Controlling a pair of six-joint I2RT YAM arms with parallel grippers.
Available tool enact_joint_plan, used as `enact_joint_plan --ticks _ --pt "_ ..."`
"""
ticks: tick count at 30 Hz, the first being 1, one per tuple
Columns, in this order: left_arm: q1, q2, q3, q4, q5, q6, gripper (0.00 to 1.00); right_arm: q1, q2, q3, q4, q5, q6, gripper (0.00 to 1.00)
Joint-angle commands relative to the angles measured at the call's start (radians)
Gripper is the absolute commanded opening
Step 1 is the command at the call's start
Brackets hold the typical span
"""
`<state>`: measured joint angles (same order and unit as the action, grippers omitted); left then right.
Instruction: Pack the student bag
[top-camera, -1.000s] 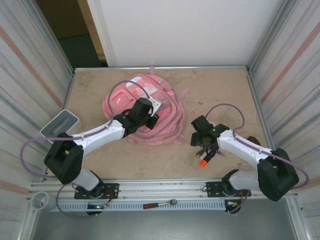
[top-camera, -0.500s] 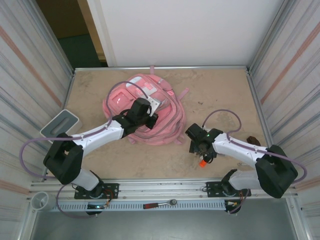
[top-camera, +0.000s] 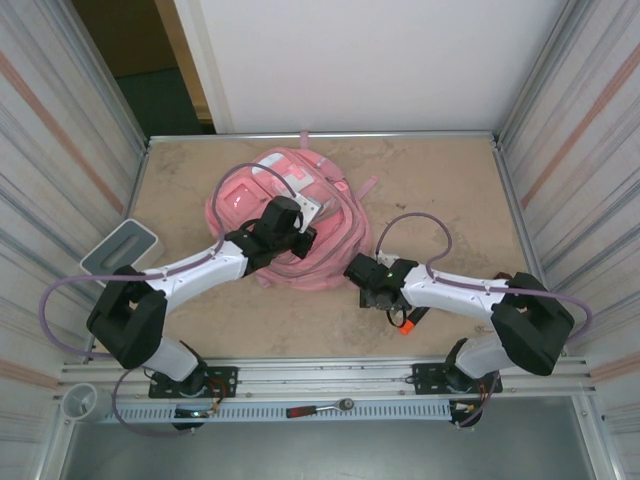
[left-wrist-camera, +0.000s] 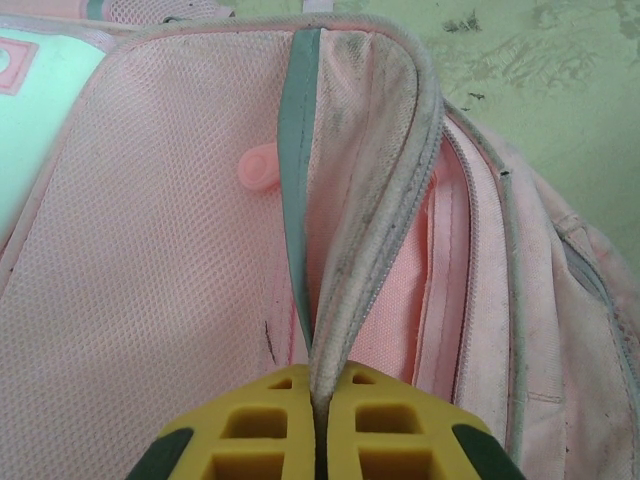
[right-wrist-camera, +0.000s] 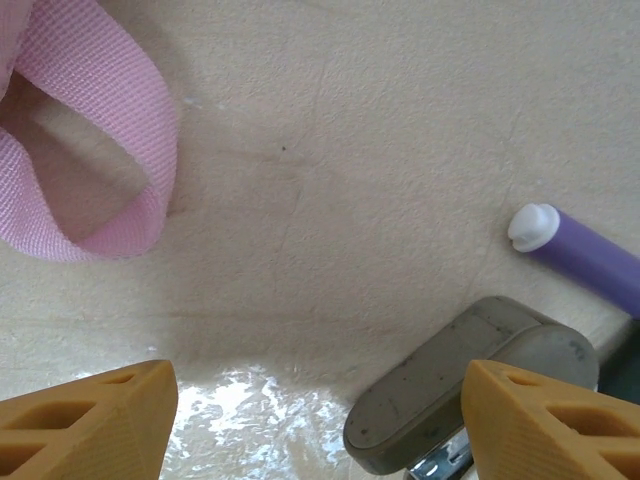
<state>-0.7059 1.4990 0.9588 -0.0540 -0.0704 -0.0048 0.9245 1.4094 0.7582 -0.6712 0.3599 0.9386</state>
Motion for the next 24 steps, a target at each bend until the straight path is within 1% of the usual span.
enact_joint_plan --ticks 1,5,7,9,11,13,16,22,24 --pt "0.008 -0.037 -0.005 0.027 0.000 -0.012 0.00 0.027 -0.034 0.042 -0.052 0.067 0.003 0.76" --pt "0.008 -0.033 -0.003 0.025 -0.006 -0.008 0.00 0.028 -0.110 0.046 -0.088 0.103 -0.011 0.78" --pt "0.009 -0.033 -0.005 0.025 -0.010 -0.008 0.00 -0.002 -0.147 0.021 -0.107 0.095 0.001 0.80" --pt "0.011 -0.033 -0.005 0.026 -0.011 -0.006 0.00 -0.066 -0.174 -0.021 -0.105 0.038 0.013 0.81" --pt "0.011 -0.033 -0.003 0.025 -0.008 -0.008 0.00 -0.135 -0.198 -0.076 -0.061 -0.046 0.013 0.82" --pt "0.009 -0.031 -0.003 0.025 -0.006 -0.008 0.00 -0.179 -0.219 -0.124 0.002 -0.119 0.011 0.83" --pt "0.010 -0.031 -0.002 0.019 -0.005 -0.009 0.00 -0.218 -0.233 -0.171 0.053 -0.163 0.025 0.83" --pt "0.011 -0.033 -0.003 0.018 -0.003 -0.012 0.00 -0.203 -0.223 -0.184 0.112 -0.188 0.018 0.81" --pt "0.010 -0.033 -0.006 0.018 -0.004 -0.012 0.00 -0.185 -0.211 -0.178 0.121 -0.176 0.014 0.79"
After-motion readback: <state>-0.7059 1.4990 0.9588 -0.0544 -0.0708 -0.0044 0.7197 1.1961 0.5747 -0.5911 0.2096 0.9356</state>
